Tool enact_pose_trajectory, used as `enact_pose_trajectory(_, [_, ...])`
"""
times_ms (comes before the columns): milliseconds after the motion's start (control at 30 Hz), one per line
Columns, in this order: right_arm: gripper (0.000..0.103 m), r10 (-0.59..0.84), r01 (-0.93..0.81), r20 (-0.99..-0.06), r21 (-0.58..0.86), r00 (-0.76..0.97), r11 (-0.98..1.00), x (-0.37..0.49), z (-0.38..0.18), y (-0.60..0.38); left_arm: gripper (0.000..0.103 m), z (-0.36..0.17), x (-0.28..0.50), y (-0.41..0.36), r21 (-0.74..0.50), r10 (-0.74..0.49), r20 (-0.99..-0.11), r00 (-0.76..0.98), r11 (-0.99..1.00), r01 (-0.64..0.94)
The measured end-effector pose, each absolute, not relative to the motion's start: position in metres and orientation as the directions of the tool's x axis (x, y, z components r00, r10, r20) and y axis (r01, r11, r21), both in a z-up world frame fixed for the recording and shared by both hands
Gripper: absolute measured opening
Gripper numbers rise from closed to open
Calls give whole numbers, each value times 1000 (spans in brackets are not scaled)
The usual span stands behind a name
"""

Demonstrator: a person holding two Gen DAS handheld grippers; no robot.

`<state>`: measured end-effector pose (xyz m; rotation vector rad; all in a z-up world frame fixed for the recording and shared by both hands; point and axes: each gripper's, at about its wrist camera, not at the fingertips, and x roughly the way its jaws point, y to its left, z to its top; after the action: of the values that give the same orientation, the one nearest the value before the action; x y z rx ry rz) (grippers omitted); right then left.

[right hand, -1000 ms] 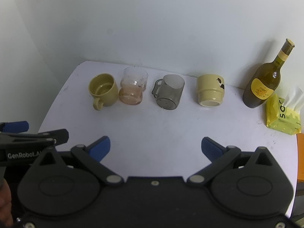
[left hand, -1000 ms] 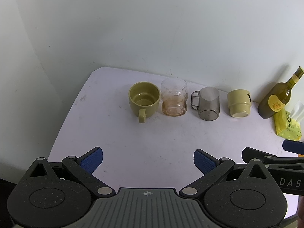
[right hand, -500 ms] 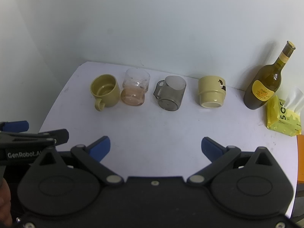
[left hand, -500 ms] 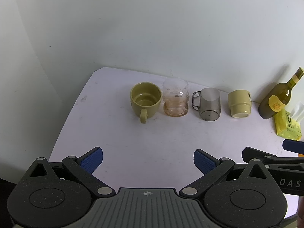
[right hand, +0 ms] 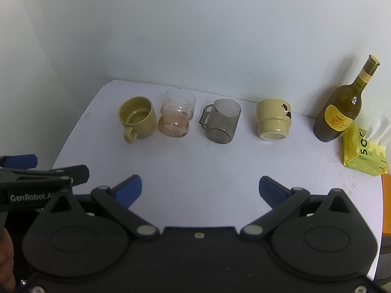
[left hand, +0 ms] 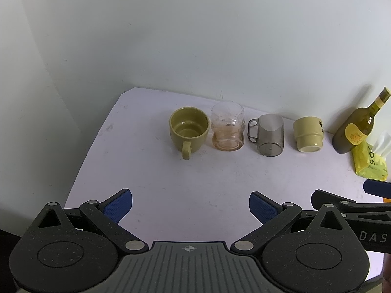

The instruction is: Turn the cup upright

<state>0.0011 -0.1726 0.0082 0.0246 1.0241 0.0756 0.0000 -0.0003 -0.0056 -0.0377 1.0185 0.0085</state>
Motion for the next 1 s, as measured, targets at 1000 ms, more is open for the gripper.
enact_pose_trajectory(1000, [103,68,-24,-860,64,506,998,-8,6,-195,103,-8,-4,-21,-38,-32,-860,510,999,-1])
